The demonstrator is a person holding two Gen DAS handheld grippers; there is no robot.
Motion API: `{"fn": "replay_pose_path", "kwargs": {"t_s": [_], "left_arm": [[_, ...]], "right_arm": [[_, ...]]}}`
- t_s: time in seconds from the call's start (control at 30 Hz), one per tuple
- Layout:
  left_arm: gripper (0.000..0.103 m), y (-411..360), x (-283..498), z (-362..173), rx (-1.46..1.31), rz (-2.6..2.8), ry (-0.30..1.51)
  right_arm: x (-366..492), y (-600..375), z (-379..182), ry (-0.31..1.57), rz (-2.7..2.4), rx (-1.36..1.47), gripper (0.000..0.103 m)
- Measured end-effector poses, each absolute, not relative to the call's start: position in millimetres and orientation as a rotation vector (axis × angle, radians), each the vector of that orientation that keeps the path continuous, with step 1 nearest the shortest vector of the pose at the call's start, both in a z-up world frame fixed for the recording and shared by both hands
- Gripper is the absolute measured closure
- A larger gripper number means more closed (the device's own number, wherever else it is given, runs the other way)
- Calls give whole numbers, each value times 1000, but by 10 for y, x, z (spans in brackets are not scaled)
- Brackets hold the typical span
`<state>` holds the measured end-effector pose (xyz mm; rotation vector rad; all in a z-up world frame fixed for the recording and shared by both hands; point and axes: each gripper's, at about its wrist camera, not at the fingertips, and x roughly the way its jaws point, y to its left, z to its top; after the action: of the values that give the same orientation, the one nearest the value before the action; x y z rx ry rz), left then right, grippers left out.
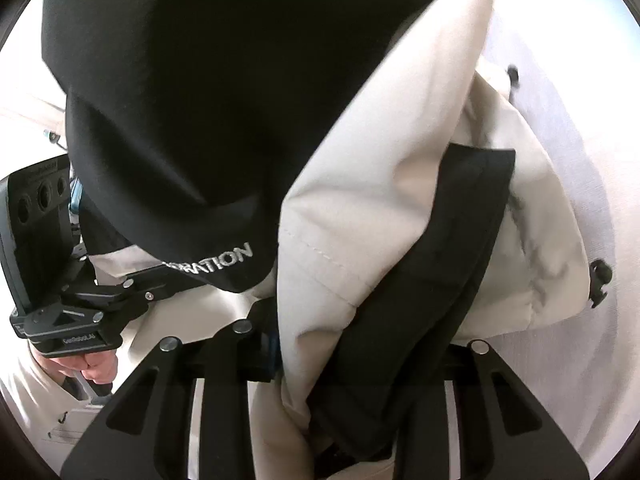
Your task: Fold large clothes
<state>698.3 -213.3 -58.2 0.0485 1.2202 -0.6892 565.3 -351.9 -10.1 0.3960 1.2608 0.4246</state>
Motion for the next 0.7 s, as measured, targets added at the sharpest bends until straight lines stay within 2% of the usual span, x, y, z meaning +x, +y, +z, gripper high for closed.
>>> {"fn": "replay_pose_path", "kwargs": {"t_s": [0.03, 0.33, 0.6, 0.7], "left_arm": [[61, -2126, 6929, -543, 49, -687, 1211], [62, -1682, 6763, -26, 31, -640, 1130], [63, -773, 6407, 581, 12, -513, 1044], [63, -140, 6277, 753, -1, -466, 1022]], "right_arm": [[5511, -3610, -188, 1252, 427, 399, 73], [5455, -3444, 311, 1168, 479, 327, 74], [5486, -2412, 794, 1096, 598, 234, 74], [5476, -1794, 950, 1078, 639, 197, 74]]}}
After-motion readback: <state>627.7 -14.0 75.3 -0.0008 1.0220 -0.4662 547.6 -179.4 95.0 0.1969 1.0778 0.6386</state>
